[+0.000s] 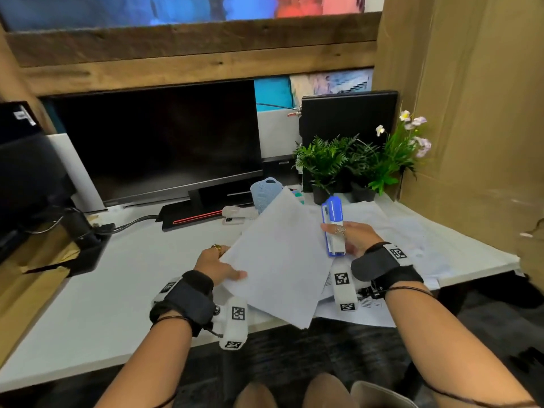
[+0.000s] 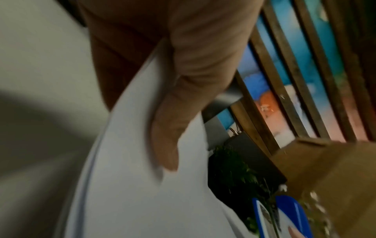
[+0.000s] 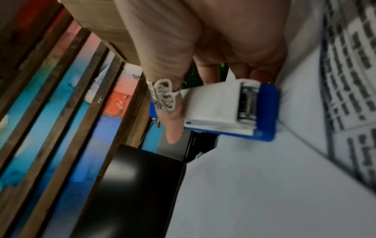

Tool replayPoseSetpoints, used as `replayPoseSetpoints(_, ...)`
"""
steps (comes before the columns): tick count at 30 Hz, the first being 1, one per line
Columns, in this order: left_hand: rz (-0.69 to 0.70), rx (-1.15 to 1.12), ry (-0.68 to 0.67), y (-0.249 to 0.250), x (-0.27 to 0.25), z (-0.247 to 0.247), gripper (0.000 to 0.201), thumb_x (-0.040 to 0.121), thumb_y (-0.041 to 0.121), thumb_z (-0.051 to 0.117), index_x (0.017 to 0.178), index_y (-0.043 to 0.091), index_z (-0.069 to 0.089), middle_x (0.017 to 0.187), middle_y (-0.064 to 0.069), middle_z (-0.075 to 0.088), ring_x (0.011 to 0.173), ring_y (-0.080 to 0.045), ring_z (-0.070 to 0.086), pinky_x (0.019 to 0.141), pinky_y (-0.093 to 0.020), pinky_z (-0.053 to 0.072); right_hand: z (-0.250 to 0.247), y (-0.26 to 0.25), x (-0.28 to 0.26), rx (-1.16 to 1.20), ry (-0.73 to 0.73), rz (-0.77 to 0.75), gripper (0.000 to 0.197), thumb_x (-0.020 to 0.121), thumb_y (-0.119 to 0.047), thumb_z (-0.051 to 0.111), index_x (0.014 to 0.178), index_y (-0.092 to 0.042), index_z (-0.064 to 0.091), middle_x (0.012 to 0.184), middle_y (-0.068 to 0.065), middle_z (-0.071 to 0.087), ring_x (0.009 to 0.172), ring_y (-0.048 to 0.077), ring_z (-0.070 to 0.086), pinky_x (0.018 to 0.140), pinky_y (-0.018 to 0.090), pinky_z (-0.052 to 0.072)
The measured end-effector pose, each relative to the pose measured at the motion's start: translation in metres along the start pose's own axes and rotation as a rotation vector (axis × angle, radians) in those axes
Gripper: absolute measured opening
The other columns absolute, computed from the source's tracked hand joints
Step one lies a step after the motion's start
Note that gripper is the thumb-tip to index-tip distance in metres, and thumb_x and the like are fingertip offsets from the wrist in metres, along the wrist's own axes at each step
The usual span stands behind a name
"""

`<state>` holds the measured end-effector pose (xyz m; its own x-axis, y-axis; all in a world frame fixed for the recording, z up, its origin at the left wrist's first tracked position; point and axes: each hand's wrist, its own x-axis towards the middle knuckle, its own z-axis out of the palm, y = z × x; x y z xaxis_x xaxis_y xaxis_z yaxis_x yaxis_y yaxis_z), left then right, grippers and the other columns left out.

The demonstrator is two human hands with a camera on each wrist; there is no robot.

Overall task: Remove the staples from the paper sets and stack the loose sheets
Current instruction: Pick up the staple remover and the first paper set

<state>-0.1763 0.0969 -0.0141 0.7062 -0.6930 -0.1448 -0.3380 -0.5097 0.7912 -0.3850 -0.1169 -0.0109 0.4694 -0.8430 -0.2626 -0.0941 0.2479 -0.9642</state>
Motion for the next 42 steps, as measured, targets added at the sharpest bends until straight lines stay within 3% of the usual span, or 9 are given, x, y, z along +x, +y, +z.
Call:
replayPoseSetpoints(4, -0.053, 0.376, -0.164, 0.009, 0.008, -0.002, 0.085, 0.051, 0.056, 0.081, 0.118, 0.011, 0.055, 0.117, -0.005, 0.057, 0.106, -0.021, 0.054, 0.083, -0.025, 0.043, 0.004, 0.014, 0.013, -0.208, 0.045, 0.053, 0.062, 0.052, -0.039, 0.089, 0.097, -0.005, 0.062, 0.094, 0.016, 0.067, 0.088, 0.031, 0.067, 0.085, 0.044, 0.055)
replayPoseSetpoints(7, -0.017, 0.387, -0.005, 0.019, 0.017, 0.0, 0.078, 0.073, 0.053, 0.072, 0.133, 0.012, 0.043, 0.135, -0.009, 0.048, 0.124, -0.023, 0.045, 0.101, -0.028, 0.036, 0.007, 0.012, 0.012, -0.167, 0.051, -0.041, 0.042, 0.065, -0.029, 0.085, 0.092, -0.003, 0.065, 0.085, 0.013, 0.064, 0.074, 0.025, 0.06, 0.066, 0.03, 0.052)
replayPoseSetpoints(11, 0.055, 0.271, 0.108, 0.039, 0.036, 0.004, 0.1, 0.064, 0.067, 0.067, 0.141, 0.013, 0.034, 0.145, -0.01, 0.038, 0.13, -0.027, 0.039, 0.108, -0.038, 0.034, 0.004, 0.006, 0.001, -0.081, -0.071, -0.216, 0.044, 0.064, -0.018, 0.085, 0.104, -0.01, 0.068, 0.098, 0.007, 0.071, 0.083, 0.021, 0.066, 0.081, 0.036, 0.055)
replayPoseSetpoints(16, 0.115, -0.177, 0.233, 0.069, 0.052, 0.003, 0.093, 0.08, 0.041, 0.069, 0.146, 0.003, 0.014, 0.142, -0.014, 0.041, 0.131, -0.028, 0.039, 0.108, -0.037, 0.033, -0.001, -0.005, -0.017, -0.009, -0.275, -0.35, 0.042, 0.067, 0.0, 0.077, 0.105, -0.015, 0.067, 0.11, 0.009, 0.069, 0.099, 0.026, 0.067, 0.092, 0.04, 0.05)
replayPoseSetpoints(20, 0.179, -0.219, 0.27, 0.077, 0.051, -0.002, 0.042, 0.087, 0.029, 0.064, 0.117, 0.0, 0.056, 0.114, -0.015, 0.063, 0.108, -0.03, 0.058, 0.084, -0.028, 0.044, -0.006, -0.009, -0.022, -0.075, -0.309, -0.39, 0.045, 0.068, -0.002, 0.077, 0.108, -0.017, 0.063, 0.117, 0.002, 0.065, 0.095, 0.011, 0.066, 0.082, 0.02, 0.051)
replayPoseSetpoints(23, 0.247, -0.209, 0.283, 0.072, 0.043, -0.001, 0.028, 0.087, 0.024, 0.065, 0.101, 0.001, 0.061, 0.104, -0.015, 0.065, 0.099, -0.031, 0.061, 0.087, -0.036, 0.049, -0.007, -0.015, -0.017, -0.258, -0.127, -0.478, 0.055, 0.068, -0.01, 0.082, 0.115, -0.019, 0.056, 0.119, -0.003, 0.055, 0.104, 0.011, 0.055, 0.082, 0.015, 0.044)
replayPoseSetpoints(31, 0.324, -0.206, 0.314, 0.063, 0.009, 0.002, 0.028, 0.092, 0.016, 0.056, 0.116, 0.001, 0.055, 0.114, -0.013, 0.06, 0.106, -0.026, 0.055, 0.091, -0.033, 0.043, 0.026, -0.04, -0.03, -0.401, -0.107, -0.464, 0.03, 0.089, -0.037, 0.06, 0.116, -0.026, 0.054, 0.084, 0.0, 0.056, 0.055, 0.018, 0.058, 0.045, 0.021, 0.048)
replayPoseSetpoints(35, 0.333, -0.169, 0.319, 0.06, -0.001, 0.005, 0.028, 0.093, 0.016, 0.052, 0.12, 0.008, 0.058, 0.113, -0.01, 0.061, 0.105, -0.025, 0.056, 0.097, -0.038, 0.045, 0.035, -0.042, -0.039, -0.257, -0.257, -0.348, 0.029, 0.093, -0.033, 0.053, 0.119, -0.02, 0.053, 0.089, 0.004, 0.056, 0.06, 0.019, 0.058, 0.057, 0.025, 0.053)
replayPoseSetpoints(42, 0.312, -0.124, 0.337, 0.061, -0.017, 0.017, 0.018, 0.089, 0.022, 0.059, 0.089, 0.005, 0.059, 0.086, -0.008, 0.059, 0.082, -0.024, 0.055, 0.074, -0.028, 0.042, 0.044, -0.047, -0.038, 0.389, -0.006, -0.343, 0.009, 0.081, -0.015, 0.071, 0.085, -0.016, 0.063, 0.067, -0.006, 0.06, 0.064, 0.008, 0.051, 0.057, 0.013, 0.043)
